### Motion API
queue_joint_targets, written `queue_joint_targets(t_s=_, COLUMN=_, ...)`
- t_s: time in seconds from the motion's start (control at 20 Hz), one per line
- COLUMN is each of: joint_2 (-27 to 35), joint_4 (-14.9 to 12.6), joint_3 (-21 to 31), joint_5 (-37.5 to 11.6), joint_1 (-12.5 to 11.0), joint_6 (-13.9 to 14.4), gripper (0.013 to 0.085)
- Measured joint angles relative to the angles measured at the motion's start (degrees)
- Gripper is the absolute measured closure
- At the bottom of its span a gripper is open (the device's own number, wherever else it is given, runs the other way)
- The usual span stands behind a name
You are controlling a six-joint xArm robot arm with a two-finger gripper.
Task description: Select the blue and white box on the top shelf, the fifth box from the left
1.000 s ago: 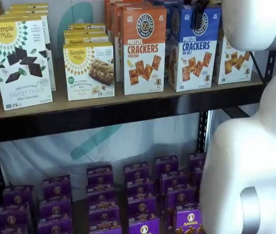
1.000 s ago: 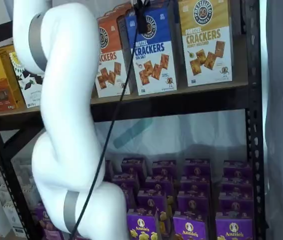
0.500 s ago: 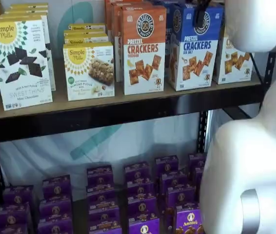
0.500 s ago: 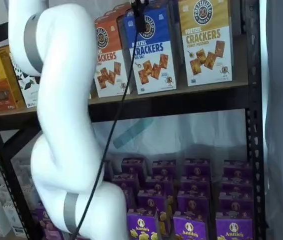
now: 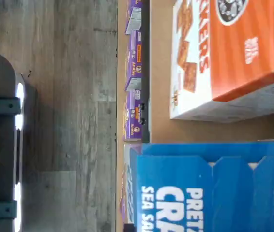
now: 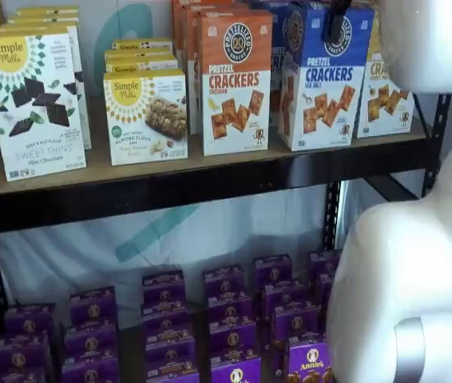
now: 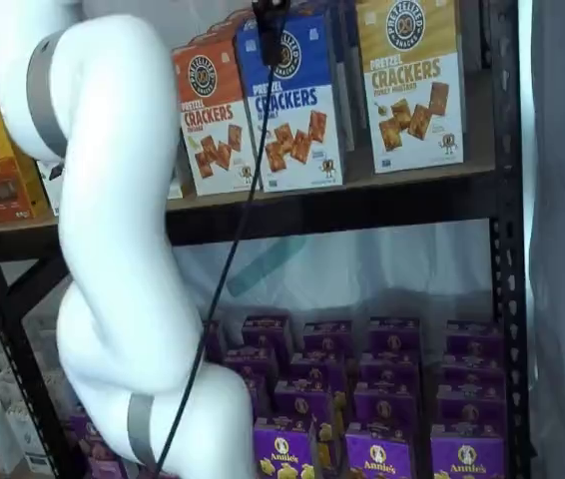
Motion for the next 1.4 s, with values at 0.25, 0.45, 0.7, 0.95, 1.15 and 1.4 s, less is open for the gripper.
queue_joint_targets(t_s=0.25, joint_2=-4.97, joint_4=-0.63, joint_3=4.62, joint_5=0.61, joint_1=0.52, joint_6=0.29, gripper=0.033)
queue_joint_targets(t_s=0.45, joint_2=-8.79, joint_4=-0.64, joint_3=8.24, joint_5=1.55, joint_1=0.58, joint_6=0.42, gripper=0.033)
queue_joint_targets(t_s=0.7, joint_2=-13.15, joint_4=-0.3, joint_3=12.67, joint_5=2.46, joint_1=-0.03, joint_6=-0.01, gripper=0.033)
queue_joint_targets(t_s=0.95, joint_2=-17.11, joint_4=-0.62, joint_3=17.24, joint_5=2.32, joint_1=-0.32, joint_6=-0.46, gripper=0.033)
queue_joint_targets(t_s=1.15, joint_2=-19.62, joint_4=-0.98, joint_3=20.3, joint_5=2.3, joint_1=-0.36, joint_6=-0.67, gripper=0.033)
queue_joint_targets(t_s=1.4, joint_2=-22.52, joint_4=-2.17, joint_3=24.22, joint_5=1.73, joint_1=0.25, joint_6=-0.61, gripper=0.033)
